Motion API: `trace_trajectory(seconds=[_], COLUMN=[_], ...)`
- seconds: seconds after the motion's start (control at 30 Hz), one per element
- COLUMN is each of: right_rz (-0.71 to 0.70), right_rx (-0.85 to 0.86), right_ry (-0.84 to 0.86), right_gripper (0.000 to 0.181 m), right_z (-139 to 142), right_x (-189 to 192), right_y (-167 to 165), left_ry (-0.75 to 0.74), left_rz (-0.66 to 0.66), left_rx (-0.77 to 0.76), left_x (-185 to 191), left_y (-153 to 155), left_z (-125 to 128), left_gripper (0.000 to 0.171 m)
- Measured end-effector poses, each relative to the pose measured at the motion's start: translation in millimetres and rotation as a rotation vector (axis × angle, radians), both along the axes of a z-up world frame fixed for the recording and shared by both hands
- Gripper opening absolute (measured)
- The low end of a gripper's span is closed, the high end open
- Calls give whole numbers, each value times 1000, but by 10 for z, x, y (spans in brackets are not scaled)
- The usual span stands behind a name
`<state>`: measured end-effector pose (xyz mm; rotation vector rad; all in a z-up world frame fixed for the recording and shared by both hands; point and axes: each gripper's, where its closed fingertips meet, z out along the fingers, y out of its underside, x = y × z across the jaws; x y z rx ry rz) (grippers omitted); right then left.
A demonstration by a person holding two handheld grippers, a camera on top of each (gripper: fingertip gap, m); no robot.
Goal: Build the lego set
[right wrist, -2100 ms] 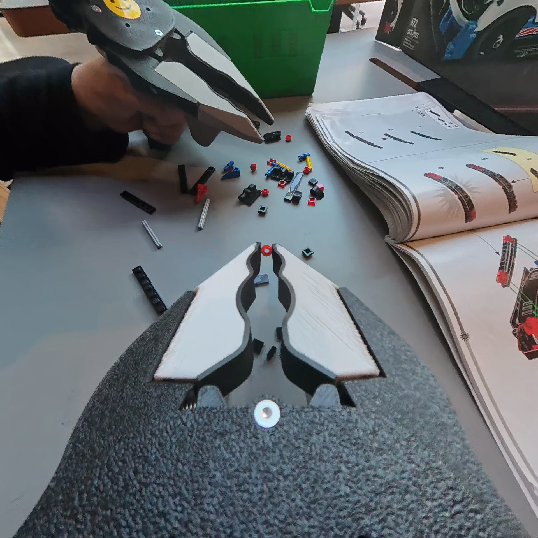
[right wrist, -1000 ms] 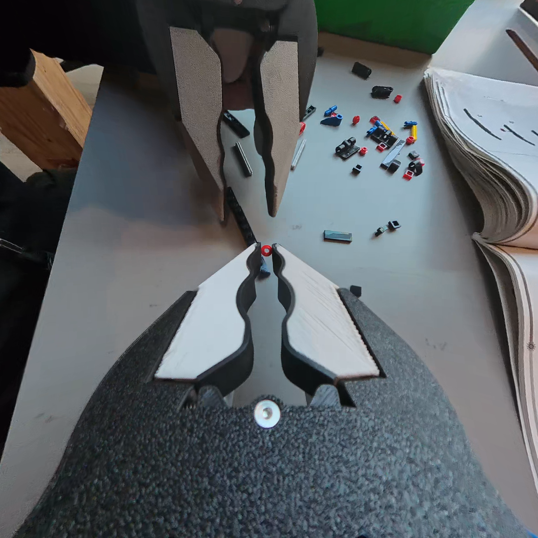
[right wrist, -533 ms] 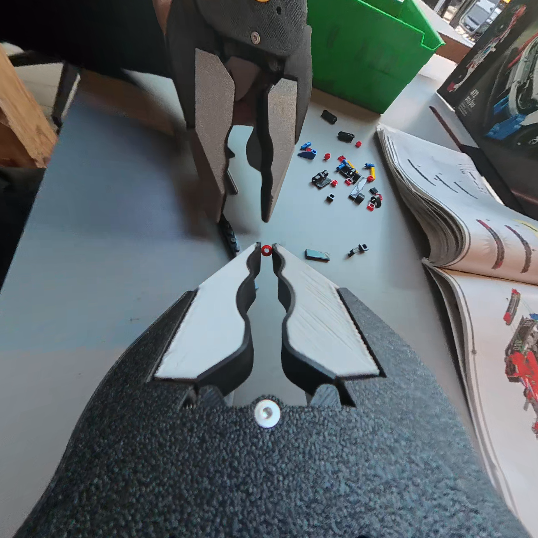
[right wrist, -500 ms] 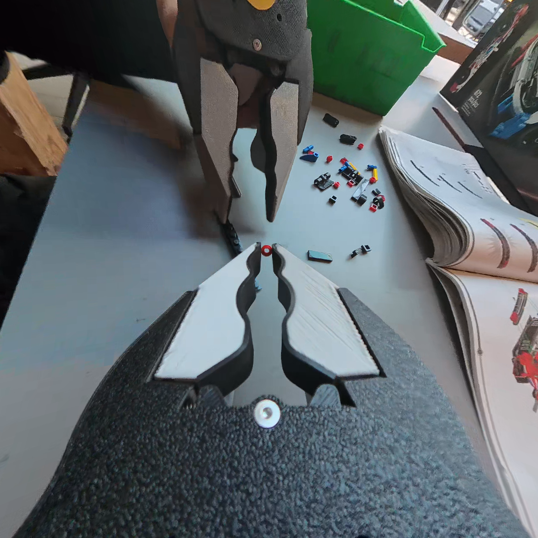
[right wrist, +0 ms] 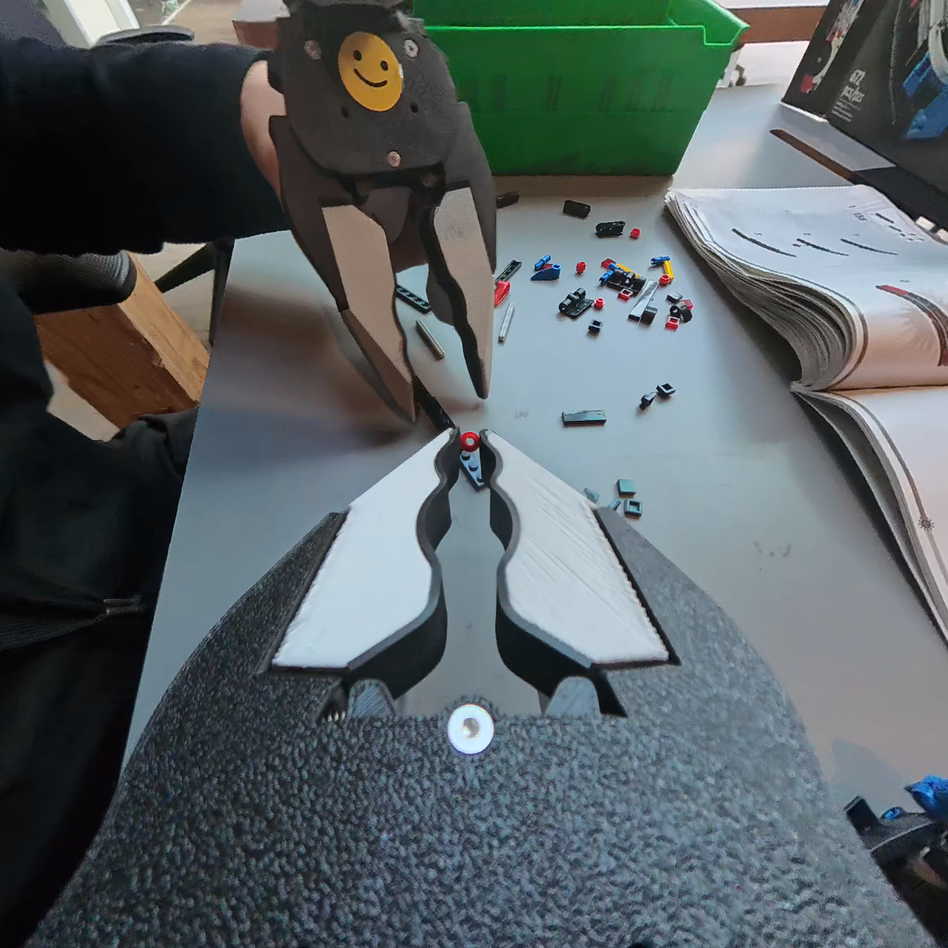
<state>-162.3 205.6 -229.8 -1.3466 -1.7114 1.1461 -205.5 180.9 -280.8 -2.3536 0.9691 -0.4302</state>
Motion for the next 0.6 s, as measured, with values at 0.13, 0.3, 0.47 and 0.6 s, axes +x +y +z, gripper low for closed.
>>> trace_trajectory(seconds=[0.13, 0.3, 0.47, 0.6], right_rz=[-29, -50, -9, 17], right_rx=[-33, -74, -62, -9], right_ry=[-13, -16, -21, -77], right_gripper=[6, 6, 6, 6], right_z=[-10, 0, -8, -109], right_x=[-12, -18, 6, 33], right_y=[60, 121, 85, 35], left_ry=[64, 64, 55, 70], left_rz=[-4, -30, -105, -167], left_rx=[36, 50, 58, 71], left_x=[20, 76, 153, 162], left_y=[34, 50, 53, 57], left_z=[-33, -33, -35, -34], left_gripper=[34, 30, 7, 5])
